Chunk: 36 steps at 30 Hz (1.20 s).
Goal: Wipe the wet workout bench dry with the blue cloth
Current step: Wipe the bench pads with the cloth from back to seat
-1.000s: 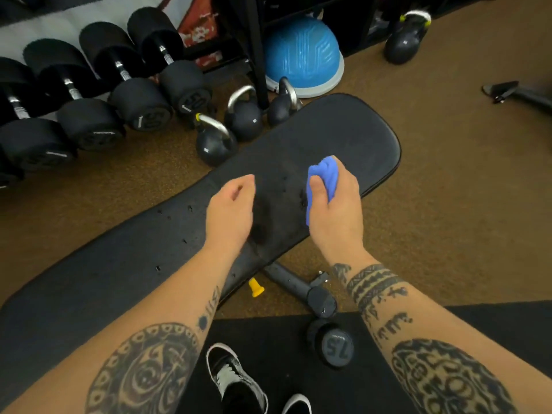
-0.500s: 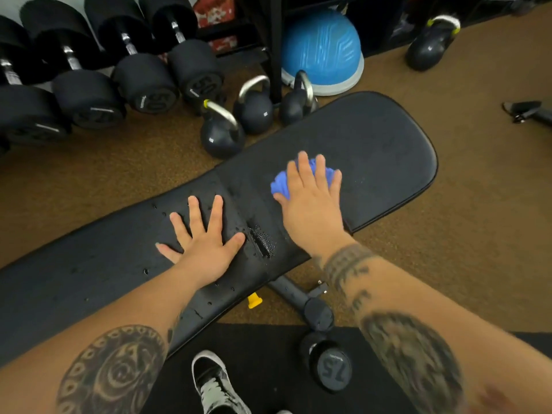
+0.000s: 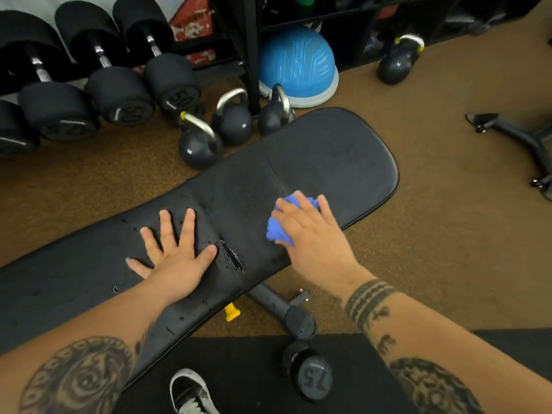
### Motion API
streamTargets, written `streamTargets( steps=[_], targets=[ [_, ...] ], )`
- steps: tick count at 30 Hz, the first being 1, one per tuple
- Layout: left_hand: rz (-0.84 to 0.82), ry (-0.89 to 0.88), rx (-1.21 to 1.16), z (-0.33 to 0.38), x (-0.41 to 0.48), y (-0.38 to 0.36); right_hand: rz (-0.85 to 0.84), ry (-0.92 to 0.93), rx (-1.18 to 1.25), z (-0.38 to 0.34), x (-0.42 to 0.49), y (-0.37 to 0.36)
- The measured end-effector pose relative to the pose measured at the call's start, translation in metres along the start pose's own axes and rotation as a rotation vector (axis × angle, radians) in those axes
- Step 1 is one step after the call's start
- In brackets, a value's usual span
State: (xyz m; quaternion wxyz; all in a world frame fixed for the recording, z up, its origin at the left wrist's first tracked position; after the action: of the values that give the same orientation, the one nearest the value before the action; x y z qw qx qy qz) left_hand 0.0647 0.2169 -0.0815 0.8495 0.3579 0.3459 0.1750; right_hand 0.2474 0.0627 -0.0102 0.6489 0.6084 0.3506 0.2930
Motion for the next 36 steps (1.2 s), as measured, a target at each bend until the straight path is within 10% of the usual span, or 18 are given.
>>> streamTargets(
  steps=[7,14,22,29,36],
  targets=[
    [-0.004,-0.003,0.017,-0.001,0.0,-0.002,0.147,-0.76,0.172,0.129,0.097,0.044],
    [-0.019,-0.005,0.012,-0.002,0.0,-0.001,0.038,-0.057,0.233,0.012,0.09,0.021],
    [-0.016,-0.006,0.015,-0.001,-0.001,-0.003,0.176,-0.583,0.323,0.085,0.11,0.037],
    [-0.011,-0.015,0.022,-0.001,-0.001,-0.002,0.085,0.086,0.217,-0.068,0.009,-0.004],
    [-0.005,-0.006,0.029,0.001,-0.002,0.0,-0.018,0.197,0.185,-0.044,-0.074,-0.026]
  ],
)
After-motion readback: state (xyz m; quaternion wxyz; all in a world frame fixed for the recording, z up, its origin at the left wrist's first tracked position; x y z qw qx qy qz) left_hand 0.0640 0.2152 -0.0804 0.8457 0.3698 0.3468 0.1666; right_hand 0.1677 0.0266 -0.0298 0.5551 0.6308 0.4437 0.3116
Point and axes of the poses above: each hand's wrist, its own x-axis towards the middle knuckle, its own y-axis out of the back of the hand, z = x × y, the point moved 7 cm from there along x, towards the middle knuckle, and after that the axes turned 15 degrees about -y, right-handed, at the moved point
